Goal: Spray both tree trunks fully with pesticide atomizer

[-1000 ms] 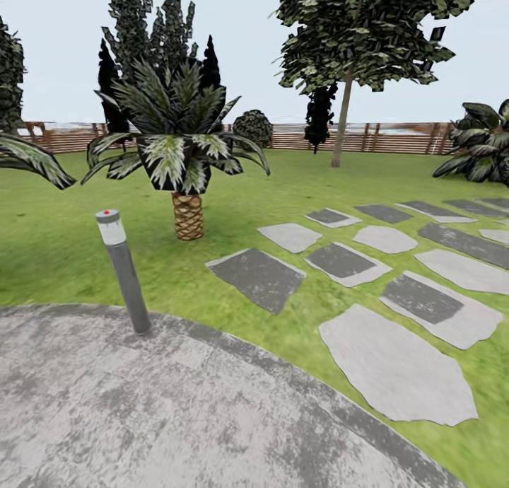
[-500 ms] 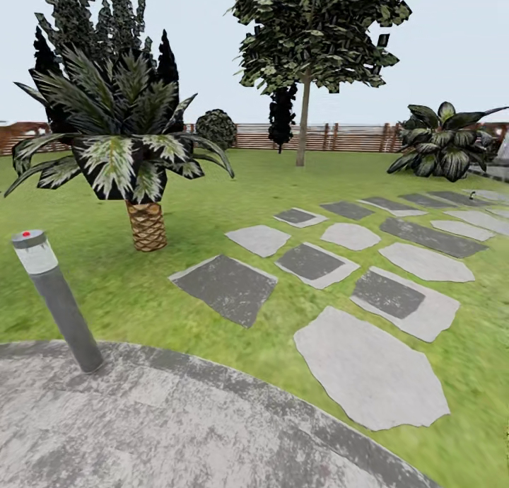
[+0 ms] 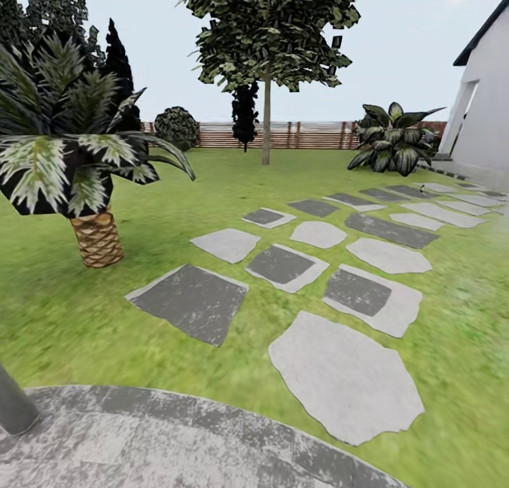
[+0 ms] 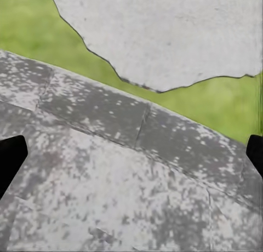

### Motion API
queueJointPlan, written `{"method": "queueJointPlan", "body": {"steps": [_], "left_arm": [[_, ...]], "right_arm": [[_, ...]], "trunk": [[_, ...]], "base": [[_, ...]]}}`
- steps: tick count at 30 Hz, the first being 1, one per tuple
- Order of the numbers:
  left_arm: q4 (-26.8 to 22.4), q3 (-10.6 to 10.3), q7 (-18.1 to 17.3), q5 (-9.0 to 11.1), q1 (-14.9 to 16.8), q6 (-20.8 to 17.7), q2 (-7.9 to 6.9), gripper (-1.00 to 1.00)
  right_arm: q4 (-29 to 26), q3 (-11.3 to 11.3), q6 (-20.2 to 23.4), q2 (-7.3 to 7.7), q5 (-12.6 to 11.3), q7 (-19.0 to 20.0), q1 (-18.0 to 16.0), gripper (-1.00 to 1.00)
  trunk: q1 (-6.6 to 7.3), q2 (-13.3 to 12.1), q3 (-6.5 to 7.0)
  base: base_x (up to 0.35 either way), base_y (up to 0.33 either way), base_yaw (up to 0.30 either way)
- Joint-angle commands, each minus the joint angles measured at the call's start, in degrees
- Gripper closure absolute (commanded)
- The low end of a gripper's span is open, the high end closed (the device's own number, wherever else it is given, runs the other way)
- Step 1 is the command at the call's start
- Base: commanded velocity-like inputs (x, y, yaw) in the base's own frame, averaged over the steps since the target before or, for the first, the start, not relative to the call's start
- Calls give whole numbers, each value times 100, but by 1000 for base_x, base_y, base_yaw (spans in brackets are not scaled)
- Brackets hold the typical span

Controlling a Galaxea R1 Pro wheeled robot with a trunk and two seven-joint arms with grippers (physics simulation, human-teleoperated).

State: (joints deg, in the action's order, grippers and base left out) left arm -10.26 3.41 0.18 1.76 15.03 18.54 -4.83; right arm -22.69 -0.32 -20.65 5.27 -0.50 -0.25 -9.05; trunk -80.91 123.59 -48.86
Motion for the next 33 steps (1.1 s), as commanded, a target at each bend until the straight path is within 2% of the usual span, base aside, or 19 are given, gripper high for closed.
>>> {"method": "queueJointPlan", "body": {"steps": [1, 33], "left_arm": [[-1, 1, 0, 0, 0, 0, 0, -100], [6, 2, 0, 0, 0, 0, -7, -100]], "right_arm": [[-1, -1, 2, 0, 1, -1, 0, -100], [-16, -12, 9, 9, 6, 7, 0, -100]], "trunk": [[0, 0, 0], [0, 0, 0]], "base": [[339, 0, -300], [339, 0, -300]]}}
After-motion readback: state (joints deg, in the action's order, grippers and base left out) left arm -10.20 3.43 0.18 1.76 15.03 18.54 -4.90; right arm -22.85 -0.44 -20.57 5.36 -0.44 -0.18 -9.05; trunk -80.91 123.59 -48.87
